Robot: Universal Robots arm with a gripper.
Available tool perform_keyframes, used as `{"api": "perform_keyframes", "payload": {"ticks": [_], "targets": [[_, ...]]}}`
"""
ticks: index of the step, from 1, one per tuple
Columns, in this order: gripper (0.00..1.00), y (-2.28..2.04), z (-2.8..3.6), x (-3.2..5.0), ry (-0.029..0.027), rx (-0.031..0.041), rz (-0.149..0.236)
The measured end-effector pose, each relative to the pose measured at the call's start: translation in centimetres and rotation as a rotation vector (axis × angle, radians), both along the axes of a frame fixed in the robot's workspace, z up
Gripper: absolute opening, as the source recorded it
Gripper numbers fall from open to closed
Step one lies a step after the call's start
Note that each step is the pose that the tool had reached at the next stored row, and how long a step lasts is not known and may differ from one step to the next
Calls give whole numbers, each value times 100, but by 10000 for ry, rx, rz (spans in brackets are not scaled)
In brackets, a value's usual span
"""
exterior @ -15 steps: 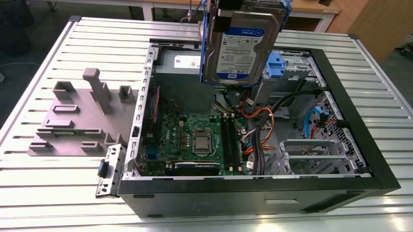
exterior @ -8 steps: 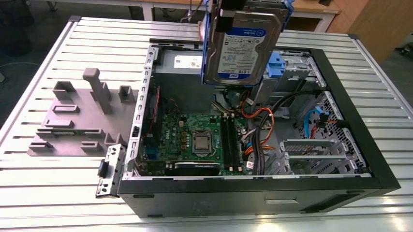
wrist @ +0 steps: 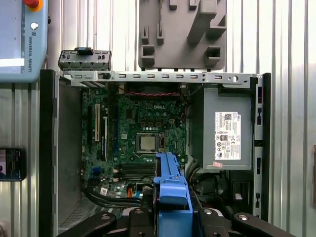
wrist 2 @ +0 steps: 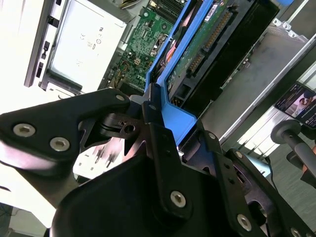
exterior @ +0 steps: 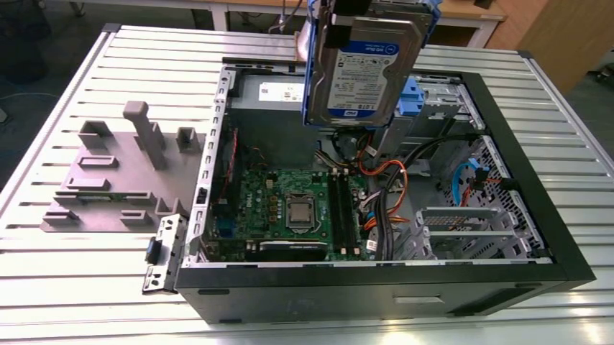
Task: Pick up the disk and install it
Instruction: 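Insert the disk into the insertion slot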
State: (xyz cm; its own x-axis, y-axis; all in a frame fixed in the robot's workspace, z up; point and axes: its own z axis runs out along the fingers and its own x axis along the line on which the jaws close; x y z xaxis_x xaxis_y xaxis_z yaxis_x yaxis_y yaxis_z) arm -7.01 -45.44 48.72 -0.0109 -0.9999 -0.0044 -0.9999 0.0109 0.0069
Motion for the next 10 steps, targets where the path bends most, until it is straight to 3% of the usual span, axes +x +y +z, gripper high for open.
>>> {"api": "perform_keyframes", "payload": {"ticks": [10], "targets": [[36, 0, 0, 4, 0, 0, 0]]}}
